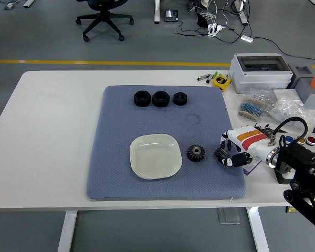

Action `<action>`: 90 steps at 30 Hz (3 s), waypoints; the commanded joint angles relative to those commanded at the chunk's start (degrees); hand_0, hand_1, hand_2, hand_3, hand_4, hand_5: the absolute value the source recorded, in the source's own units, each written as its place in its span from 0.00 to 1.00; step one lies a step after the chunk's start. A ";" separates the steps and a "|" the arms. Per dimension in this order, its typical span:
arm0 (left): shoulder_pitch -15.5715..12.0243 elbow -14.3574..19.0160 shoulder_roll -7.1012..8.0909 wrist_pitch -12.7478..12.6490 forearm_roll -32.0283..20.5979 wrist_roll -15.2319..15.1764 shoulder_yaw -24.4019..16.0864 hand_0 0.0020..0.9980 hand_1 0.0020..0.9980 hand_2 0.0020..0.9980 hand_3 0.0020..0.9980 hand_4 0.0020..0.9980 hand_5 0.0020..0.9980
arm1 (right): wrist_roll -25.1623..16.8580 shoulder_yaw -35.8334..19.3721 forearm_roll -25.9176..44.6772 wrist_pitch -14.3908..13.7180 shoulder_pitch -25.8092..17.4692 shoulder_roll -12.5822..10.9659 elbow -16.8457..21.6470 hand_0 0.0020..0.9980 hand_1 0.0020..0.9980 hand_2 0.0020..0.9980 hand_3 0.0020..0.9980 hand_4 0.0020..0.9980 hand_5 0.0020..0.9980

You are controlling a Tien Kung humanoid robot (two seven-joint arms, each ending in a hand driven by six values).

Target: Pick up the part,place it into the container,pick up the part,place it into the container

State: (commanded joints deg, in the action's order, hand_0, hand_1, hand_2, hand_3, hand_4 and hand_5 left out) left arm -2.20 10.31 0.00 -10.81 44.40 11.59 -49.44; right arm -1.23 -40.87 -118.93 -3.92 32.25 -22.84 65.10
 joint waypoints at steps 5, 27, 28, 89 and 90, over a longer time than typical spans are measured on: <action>-0.01 0.00 0.00 0.05 -0.07 -0.03 0.04 0.39 0.53 0.57 0.47 1.00 0.79 | -0.08 -0.28 0.26 -0.26 0.03 -0.05 0.67 0.11 0.25 0.40 0.44 0.80 0.37; -0.53 0.00 0.05 0.24 -1.71 -0.33 1.55 0.39 0.53 0.57 0.47 1.00 0.79 | 0.65 -0.57 -0.32 -2.36 3.37 8.31 6.51 0.12 0.24 0.39 0.45 0.82 0.36; -0.54 0.00 0.07 0.23 -1.79 -0.35 1.63 0.39 0.53 0.57 0.47 1.00 0.79 | 0.70 -0.28 -0.29 -2.39 3.66 8.80 6.42 0.12 0.24 0.39 0.45 0.82 0.36; -0.69 0.00 0.10 0.20 -0.18 -0.14 0.59 0.39 0.53 0.56 0.47 1.00 0.79 | -2.45 -0.96 -1.49 2.44 3.86 10.71 -9.19 0.53 0.64 0.70 0.70 1.00 0.42; -0.69 0.00 0.10 0.21 -0.14 -0.12 0.57 0.39 0.53 0.56 0.47 1.00 0.79 | -2.49 -0.83 -1.26 2.21 3.90 10.81 -9.37 0.53 0.64 0.70 0.70 1.00 0.42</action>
State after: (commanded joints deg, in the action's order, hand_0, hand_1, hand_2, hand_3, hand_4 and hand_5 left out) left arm -2.89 10.31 0.10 -10.61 44.26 11.47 -48.87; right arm -3.72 -41.70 -120.19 -1.71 36.15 -12.04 55.73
